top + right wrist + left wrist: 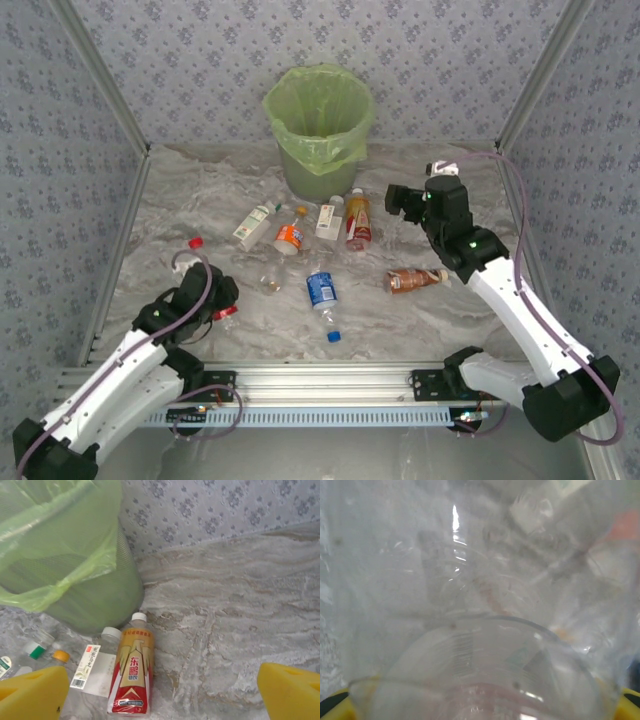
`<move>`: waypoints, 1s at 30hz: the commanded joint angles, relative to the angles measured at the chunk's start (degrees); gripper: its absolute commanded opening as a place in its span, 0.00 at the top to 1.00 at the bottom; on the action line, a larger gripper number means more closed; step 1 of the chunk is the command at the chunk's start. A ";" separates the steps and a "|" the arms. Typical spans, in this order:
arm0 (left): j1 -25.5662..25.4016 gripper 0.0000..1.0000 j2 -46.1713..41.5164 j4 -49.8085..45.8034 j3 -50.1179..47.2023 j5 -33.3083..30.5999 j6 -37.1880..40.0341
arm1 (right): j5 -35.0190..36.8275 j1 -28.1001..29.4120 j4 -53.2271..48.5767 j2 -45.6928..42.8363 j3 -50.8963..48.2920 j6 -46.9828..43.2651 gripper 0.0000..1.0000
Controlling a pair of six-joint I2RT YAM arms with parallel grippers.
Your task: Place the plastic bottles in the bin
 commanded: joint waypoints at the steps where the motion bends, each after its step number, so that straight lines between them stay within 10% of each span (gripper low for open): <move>1: 0.54 0.50 1.10 5.17 6.44 -7.06 0.26 | 1.55 0.04 2.38 -1.69 0.71 1.72 0.01; 30: 2.36 0.53 26.49 28.25 36.00 3.10 21.31 | 5.68 -0.67 5.08 -7.17 -7.21 10.24 0.01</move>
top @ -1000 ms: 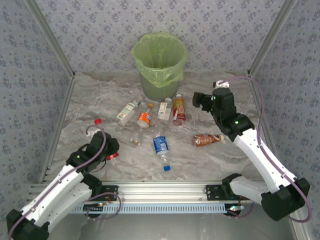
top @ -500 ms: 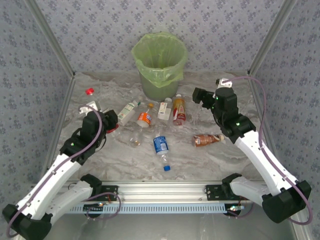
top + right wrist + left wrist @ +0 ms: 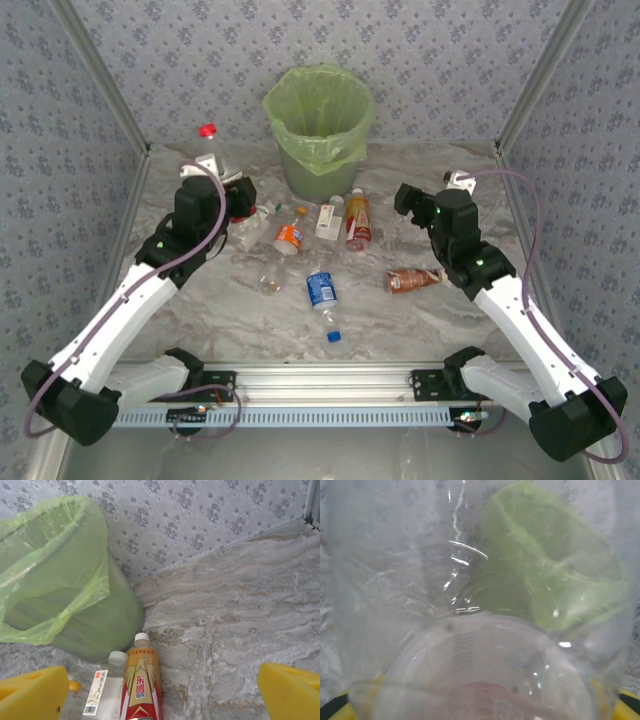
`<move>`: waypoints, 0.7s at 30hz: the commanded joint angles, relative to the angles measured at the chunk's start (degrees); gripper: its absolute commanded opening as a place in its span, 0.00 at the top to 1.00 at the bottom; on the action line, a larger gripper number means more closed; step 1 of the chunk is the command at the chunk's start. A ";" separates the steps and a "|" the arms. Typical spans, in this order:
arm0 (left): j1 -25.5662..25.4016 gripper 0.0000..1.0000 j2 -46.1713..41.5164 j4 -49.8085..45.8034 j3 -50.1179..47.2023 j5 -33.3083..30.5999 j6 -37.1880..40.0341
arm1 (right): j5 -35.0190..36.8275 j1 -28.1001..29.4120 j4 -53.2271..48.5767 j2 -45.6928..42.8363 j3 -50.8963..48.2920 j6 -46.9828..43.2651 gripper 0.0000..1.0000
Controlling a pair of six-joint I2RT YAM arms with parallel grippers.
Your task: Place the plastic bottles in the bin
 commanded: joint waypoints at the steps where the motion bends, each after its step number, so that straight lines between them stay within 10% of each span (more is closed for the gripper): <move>1: 0.65 0.53 3.21 7.06 3.72 2.54 3.42 | 1.54 -0.26 -1.22 -0.64 -0.54 2.30 0.01; 21: 4.40 0.54 33.50 16.86 35.77 12.90 11.21 | 1.73 -0.35 -3.01 -5.38 -1.92 3.45 0.01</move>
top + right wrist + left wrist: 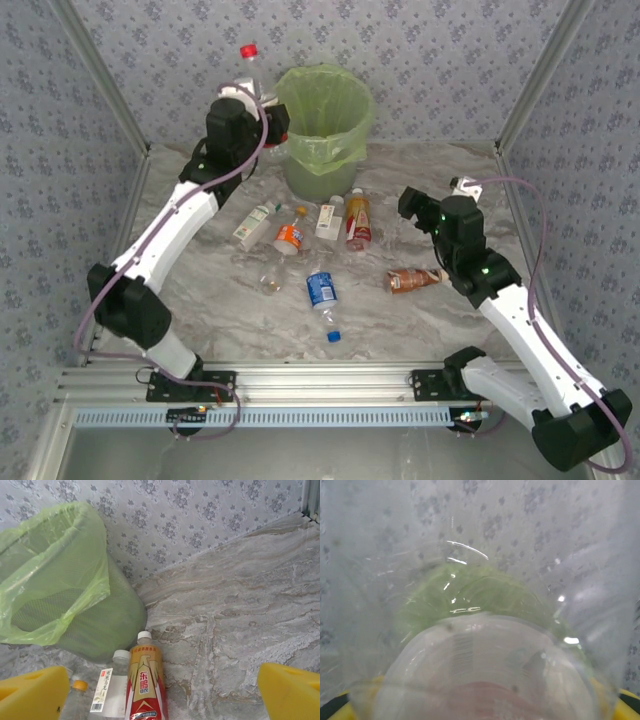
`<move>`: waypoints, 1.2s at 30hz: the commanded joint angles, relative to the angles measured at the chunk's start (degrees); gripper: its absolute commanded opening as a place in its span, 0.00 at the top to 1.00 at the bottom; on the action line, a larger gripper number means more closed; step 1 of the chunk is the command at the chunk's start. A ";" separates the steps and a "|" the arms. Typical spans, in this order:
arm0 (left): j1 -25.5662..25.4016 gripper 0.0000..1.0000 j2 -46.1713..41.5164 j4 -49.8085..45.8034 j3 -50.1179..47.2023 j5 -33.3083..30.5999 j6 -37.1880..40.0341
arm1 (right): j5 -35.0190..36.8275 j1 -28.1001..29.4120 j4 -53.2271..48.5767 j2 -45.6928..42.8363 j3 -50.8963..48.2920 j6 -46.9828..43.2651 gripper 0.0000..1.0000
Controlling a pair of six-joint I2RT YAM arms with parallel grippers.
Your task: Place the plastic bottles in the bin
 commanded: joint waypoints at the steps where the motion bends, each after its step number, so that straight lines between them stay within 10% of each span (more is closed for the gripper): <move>1: 0.16 0.55 2.51 8.14 3.96 2.36 2.22 | 1.84 -0.35 -1.72 -1.98 -1.00 1.25 0.01; 14: 0.42 0.56 19.50 8.71 22.63 4.96 5.28 | 3.53 -0.43 -4.79 -5.47 -1.99 1.78 0.01; 27: 0.93 0.55 39.06 -18.83 53.52 7.98 12.17 | 3.56 -0.63 -10.93 -8.07 -0.82 -1.34 0.01; 36: 1.36 0.49 40.28 -19.71 51.53 8.77 13.24 | 3.75 -0.68 -13.28 -8.53 -0.24 -1.70 0.01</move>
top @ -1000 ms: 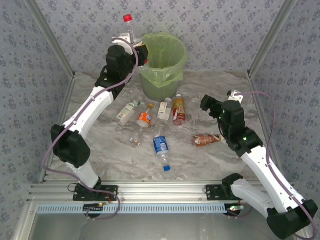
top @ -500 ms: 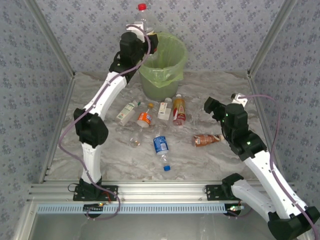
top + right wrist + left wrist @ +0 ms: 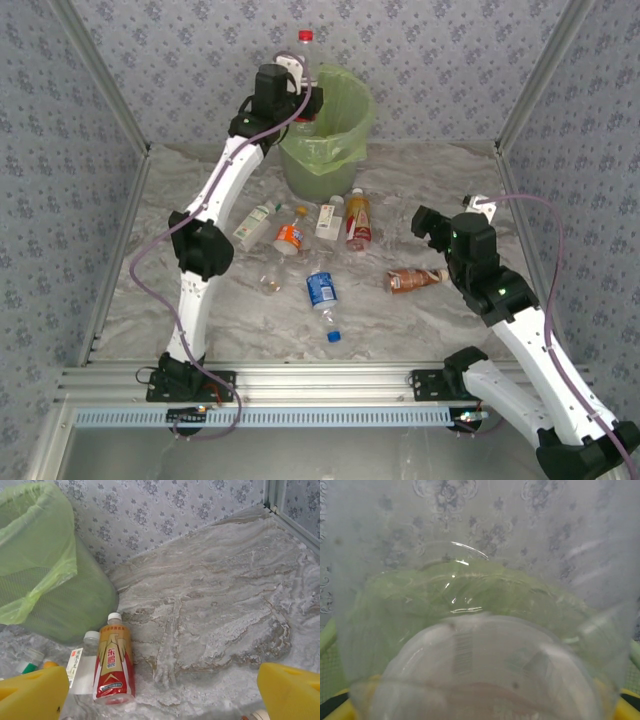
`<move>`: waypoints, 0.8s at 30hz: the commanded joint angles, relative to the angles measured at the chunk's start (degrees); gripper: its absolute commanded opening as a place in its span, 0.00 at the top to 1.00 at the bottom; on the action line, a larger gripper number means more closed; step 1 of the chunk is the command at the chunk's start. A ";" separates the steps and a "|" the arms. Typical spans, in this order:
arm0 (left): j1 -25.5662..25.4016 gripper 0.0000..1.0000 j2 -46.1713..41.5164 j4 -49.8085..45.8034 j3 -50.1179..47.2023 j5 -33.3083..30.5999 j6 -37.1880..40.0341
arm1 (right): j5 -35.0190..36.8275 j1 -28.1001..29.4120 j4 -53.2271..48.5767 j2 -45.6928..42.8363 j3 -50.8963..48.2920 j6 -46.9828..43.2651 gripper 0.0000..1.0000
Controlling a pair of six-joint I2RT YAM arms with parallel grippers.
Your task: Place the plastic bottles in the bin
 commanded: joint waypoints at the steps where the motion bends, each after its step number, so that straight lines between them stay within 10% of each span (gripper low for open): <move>1: 0.40 0.48 0.79 -0.69 0.47 1.10 1.54 | 1.13 -0.30 -1.37 -0.88 1.29 -0.89 0.01; 24: 0.45 0.32 2.04 -8.45 2.61 2.59 -4.25 | 1.82 -0.33 -2.65 -0.92 0.74 -0.63 0.01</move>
